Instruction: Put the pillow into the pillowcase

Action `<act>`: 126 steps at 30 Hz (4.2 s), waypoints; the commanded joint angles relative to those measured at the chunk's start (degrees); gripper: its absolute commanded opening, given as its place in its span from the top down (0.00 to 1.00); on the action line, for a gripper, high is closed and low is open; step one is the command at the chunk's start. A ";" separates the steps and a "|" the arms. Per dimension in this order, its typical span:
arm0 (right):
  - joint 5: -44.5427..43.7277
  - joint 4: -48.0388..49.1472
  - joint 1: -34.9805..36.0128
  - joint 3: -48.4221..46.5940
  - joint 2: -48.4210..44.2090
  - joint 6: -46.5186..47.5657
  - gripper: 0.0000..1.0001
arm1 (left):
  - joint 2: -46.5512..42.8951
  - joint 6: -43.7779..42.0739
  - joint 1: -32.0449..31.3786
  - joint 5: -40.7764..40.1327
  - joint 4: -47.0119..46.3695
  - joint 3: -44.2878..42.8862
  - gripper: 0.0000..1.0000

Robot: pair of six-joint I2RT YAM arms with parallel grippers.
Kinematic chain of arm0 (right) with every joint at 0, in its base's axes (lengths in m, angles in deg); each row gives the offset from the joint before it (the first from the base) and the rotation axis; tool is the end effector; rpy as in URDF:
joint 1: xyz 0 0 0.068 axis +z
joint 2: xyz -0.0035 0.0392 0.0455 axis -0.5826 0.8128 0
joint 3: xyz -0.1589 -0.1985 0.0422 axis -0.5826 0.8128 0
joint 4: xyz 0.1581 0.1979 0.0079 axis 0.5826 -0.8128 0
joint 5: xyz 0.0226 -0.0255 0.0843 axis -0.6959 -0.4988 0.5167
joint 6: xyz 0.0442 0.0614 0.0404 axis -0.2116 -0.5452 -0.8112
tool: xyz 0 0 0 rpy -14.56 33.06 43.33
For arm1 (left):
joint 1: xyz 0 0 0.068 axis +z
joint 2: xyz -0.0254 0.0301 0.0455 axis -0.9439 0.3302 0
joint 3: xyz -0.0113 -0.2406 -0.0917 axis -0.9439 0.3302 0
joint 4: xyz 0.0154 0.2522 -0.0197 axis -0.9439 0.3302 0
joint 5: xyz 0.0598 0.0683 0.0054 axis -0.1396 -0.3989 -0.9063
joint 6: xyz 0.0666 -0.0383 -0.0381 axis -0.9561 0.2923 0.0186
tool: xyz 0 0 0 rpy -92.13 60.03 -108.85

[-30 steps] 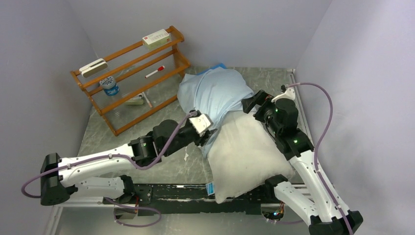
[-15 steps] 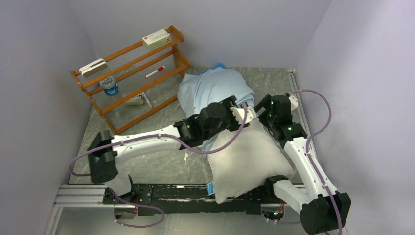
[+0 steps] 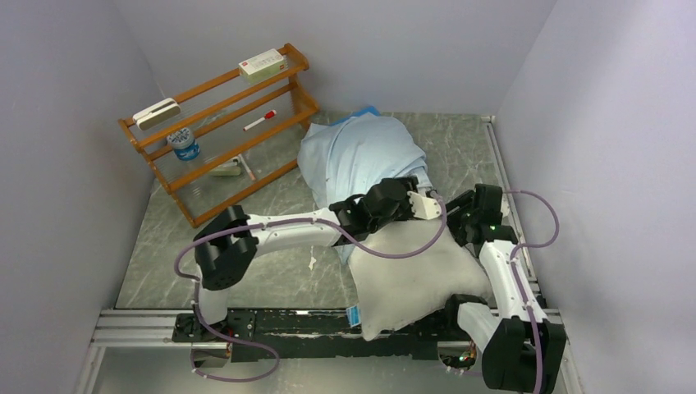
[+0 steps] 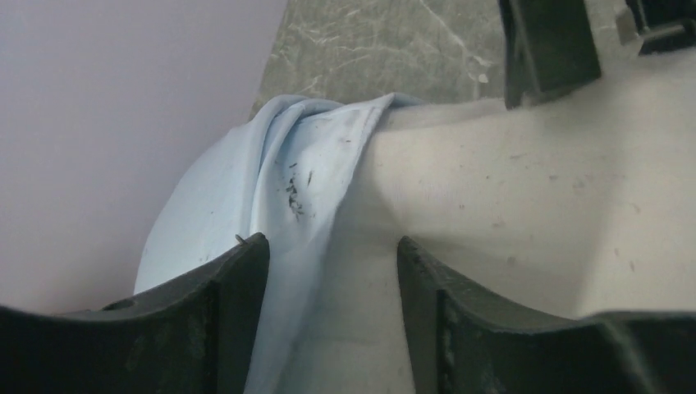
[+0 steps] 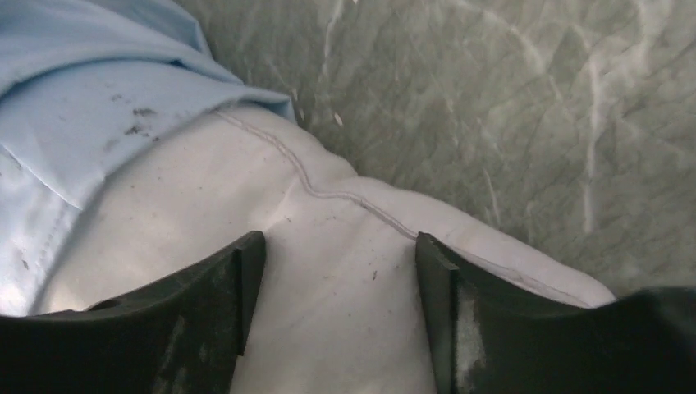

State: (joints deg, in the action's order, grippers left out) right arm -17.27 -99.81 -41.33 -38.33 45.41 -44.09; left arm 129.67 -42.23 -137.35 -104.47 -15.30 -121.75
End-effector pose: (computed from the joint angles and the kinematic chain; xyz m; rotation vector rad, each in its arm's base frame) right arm 0.2203 -0.0202 0.1841 1.1494 2.1589 0.3880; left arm 0.2084 -0.4267 0.2524 1.3352 1.3025 -0.0761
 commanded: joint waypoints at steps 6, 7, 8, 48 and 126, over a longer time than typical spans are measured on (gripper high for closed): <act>18.36 13.42 -1.18 6.62 -0.59 -5.38 0.68 | 1.46 -3.92 0.91 5.44 -9.71 -1.97 0.95; 19.65 15.09 -1.16 7.01 -0.21 -6.26 0.68 | 0.46 -3.99 0.18 7.43 -10.17 -1.54 0.95; 21.25 17.16 -1.16 7.56 0.04 -7.29 0.68 | -0.92 -4.41 -0.89 9.27 -11.19 -0.53 0.95; 4.58 11.64 5.38 -12.96 3.64 2.81 0.13 | -25.09 36.50 -7.76 -5.80 8.70 12.63 0.40; -22.38 -0.39 49.87 -53.60 15.46 37.31 1.00 | -59.22 57.68 21.61 6.54 30.65 21.66 0.43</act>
State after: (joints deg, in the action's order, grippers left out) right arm -29.88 -105.43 11.15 -80.75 59.49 9.00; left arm 71.90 19.64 -116.19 -89.04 10.58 -97.03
